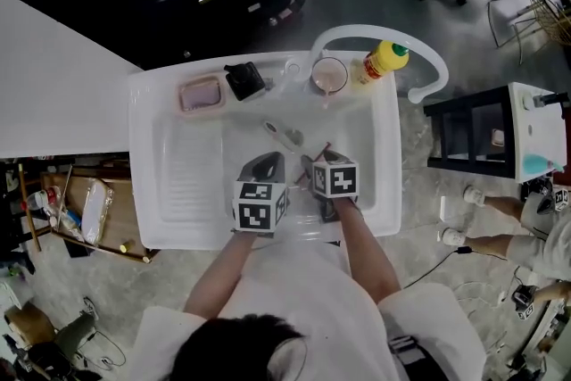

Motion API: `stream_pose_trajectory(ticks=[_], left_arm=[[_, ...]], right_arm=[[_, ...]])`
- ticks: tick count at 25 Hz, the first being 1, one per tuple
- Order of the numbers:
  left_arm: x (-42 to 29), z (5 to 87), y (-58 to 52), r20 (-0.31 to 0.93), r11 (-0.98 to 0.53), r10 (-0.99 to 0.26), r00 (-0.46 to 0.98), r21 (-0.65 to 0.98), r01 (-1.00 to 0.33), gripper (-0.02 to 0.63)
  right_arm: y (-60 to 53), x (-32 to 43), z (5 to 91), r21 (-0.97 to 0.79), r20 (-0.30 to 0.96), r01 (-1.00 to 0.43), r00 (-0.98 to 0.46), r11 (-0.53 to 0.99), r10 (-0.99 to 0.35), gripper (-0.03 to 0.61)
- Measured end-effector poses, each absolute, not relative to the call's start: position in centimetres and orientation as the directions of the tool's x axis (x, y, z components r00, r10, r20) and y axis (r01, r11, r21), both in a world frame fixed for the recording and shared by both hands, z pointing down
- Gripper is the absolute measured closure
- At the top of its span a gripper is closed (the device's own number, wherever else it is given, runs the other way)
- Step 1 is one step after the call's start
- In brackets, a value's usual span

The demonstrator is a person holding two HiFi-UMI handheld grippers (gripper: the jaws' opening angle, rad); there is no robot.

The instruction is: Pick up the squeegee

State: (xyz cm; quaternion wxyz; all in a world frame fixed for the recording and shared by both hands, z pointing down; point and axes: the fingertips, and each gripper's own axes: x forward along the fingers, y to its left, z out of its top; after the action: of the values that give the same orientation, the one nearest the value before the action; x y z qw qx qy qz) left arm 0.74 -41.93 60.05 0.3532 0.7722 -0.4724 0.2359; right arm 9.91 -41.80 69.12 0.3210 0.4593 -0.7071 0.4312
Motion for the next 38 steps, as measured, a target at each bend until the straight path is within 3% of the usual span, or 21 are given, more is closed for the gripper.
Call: stream_pose_trajectory(ticks=[12, 24, 36, 38], left_arm=[[0.8, 60.3, -43.3, 0.712, -0.291, -0.554, 0.43, 0.319, -0.902, 0.588], [0.7, 61.3, -43.3, 0.739, -0.268, -0.536, 0.409, 0.311, -0.912, 0.589], [-0.4, 62.0, -43.6, 0.762, -0.223, -0.524, 0.381, 0.309, -0.925, 0.589], [-0.5, 62.1, -43.5, 0.763, -0.216, -0.524, 0.379, 0.311, -0.925, 0.589]], right_arm=[[-41.4, 12.2, 73.3, -0.318, 0.901, -0.948, -0.306, 0.013, -0.306, 0.33], [-41.4, 12.8, 76.0, -0.387, 0.901, -0.915, -0.348, -0.117, -0.258, 0.33], [-43.3, 10.3, 76.3, -0.492, 0.84, -0.869, -0.455, -0.06, -0.295, 0.334], [-43.6, 10.4, 76.8, -0.512, 0.833, -0.854, -0.465, -0.095, -0.3, 0.399]])
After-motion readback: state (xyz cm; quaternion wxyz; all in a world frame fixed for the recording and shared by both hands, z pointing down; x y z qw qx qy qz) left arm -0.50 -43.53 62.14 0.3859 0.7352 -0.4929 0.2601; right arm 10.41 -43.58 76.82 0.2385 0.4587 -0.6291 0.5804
